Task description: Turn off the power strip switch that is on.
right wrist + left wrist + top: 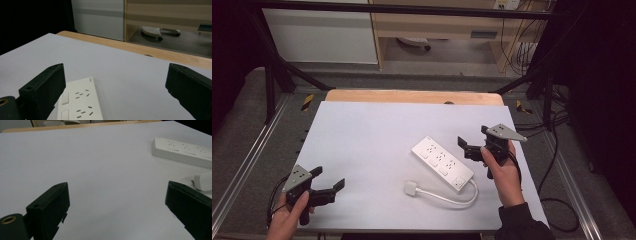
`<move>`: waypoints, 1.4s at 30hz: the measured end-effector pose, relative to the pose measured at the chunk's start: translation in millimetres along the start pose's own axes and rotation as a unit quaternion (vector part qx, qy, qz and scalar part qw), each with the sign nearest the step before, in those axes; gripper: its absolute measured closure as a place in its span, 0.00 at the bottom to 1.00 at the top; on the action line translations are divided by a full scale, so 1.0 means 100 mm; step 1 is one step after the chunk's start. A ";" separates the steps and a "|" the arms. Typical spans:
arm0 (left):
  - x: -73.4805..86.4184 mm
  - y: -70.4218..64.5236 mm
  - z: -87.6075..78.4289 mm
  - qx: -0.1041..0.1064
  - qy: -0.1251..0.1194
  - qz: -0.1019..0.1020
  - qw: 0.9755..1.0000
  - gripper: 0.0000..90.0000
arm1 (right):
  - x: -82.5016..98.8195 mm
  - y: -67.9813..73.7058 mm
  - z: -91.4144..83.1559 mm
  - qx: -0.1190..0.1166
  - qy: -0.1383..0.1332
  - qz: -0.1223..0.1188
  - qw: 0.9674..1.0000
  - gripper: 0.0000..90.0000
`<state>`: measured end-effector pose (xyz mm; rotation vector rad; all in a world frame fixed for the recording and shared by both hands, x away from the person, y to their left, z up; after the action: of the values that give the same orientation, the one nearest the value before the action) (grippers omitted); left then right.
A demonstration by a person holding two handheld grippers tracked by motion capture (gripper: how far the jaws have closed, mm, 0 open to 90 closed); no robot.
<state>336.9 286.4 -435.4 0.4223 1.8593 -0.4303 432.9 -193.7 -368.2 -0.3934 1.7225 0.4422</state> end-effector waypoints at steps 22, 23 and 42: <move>-0.01 -0.01 -0.01 0.003 -0.003 0.003 1.000 0.06 | 0.06 -0.18 -0.25 0.014 -0.001 0.007 1.000 0.04; -0.01 -0.01 -0.01 0.002 -0.003 0.002 1.000 0.06 | 0.07 -0.19 -0.27 0.015 -0.002 0.008 1.000 0.04; -0.02 0.00 -0.03 0.003 -0.009 0.000 1.000 0.06 | 0.21 -0.40 -0.56 0.033 -0.008 0.015 0.999 0.05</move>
<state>335.6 287.5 -432.3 0.4211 1.8418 -0.4383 401.0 -256.0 -382.4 -0.3171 1.7248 0.4079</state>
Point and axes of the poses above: each handheld gripper's, and its own axes: z roughly forward along the jaws, x roughly out of its underside, y roughly to its left, the point moved 4 cm from there along z, roughly forward along the jaws, and after that the axes turned 8 degrees about -y, right-handed, at the moved point
